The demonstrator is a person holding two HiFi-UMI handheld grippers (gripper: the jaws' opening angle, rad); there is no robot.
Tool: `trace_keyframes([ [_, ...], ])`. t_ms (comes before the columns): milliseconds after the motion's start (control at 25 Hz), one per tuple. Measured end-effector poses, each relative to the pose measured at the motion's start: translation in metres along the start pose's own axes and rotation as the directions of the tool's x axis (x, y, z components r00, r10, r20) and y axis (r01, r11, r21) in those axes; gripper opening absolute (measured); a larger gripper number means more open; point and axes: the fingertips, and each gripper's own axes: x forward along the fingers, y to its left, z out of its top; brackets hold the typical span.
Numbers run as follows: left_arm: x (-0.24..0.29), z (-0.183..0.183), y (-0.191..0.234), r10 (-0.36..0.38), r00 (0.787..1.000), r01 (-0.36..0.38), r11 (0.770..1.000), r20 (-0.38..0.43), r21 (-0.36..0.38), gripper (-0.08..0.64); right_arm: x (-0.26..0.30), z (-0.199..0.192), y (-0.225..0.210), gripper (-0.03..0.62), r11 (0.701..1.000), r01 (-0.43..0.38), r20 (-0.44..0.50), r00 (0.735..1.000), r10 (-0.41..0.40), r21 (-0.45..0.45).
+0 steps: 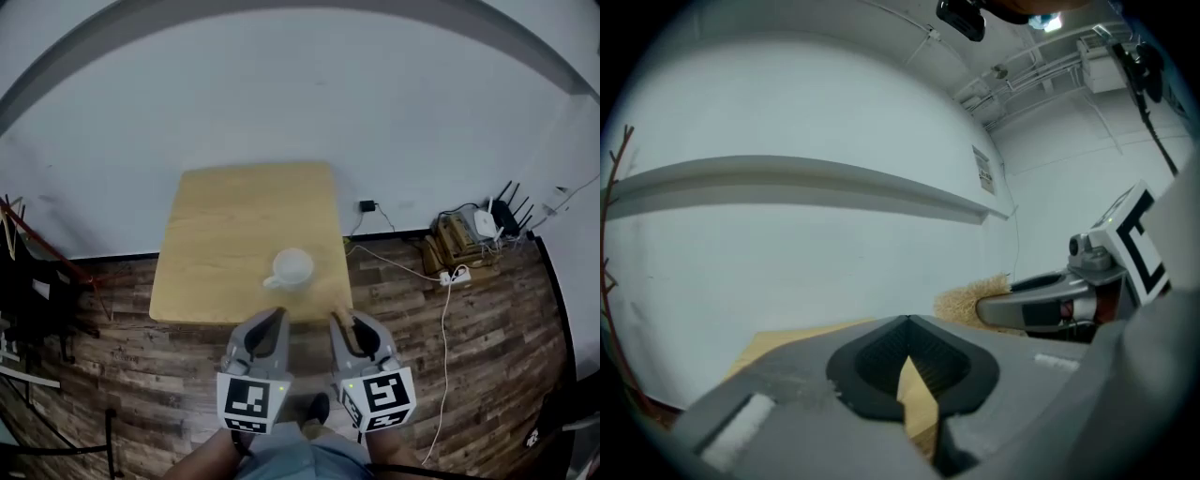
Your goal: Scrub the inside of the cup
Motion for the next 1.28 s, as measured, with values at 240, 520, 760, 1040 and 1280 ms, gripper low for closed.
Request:
trace_keyframes([
  [240, 0.004, 0.012, 0.004, 0.113, 0.993, -0.113, 0.994, 0.023, 0.004, 0.021, 0.016, 0.015, -0.011, 0.067, 0.993, -0.113, 0.029, 0.993, 0.114, -0.021],
  [520, -0.001, 0.007, 0.017, 0.18, 0.984, -0.18, 0.984, 0.007, -0.004, 0.021, 0.025, 0.018, -0.014, 0.067, 0.985, -0.171, 0.029, 0.985, 0.172, -0.03],
  [760, 0.007, -0.005, 0.024, 0.181, 0.983, -0.181, 0.983, -0.019, 0.01, 0.021, 0.026, 0.019, -0.014, 0.067, 0.981, -0.189, 0.018, 0.982, 0.19, -0.042],
  [1040, 0.025, -0.023, 0.03, 0.124, 0.992, -0.124, 0.992, -0.022, 0.002, 0.021, 0.042, 0.004, -0.02, 0.067, 0.982, -0.186, -0.035, 0.982, 0.185, -0.043],
  [1280, 0.049, -0.058, 0.047, 0.067, 0.997, -0.068, 0.997, -0.034, -0.034, 0.021, 0.078, -0.023, -0.013, 0.067, 0.975, -0.222, -0.11, 0.97, 0.218, -0.023],
])
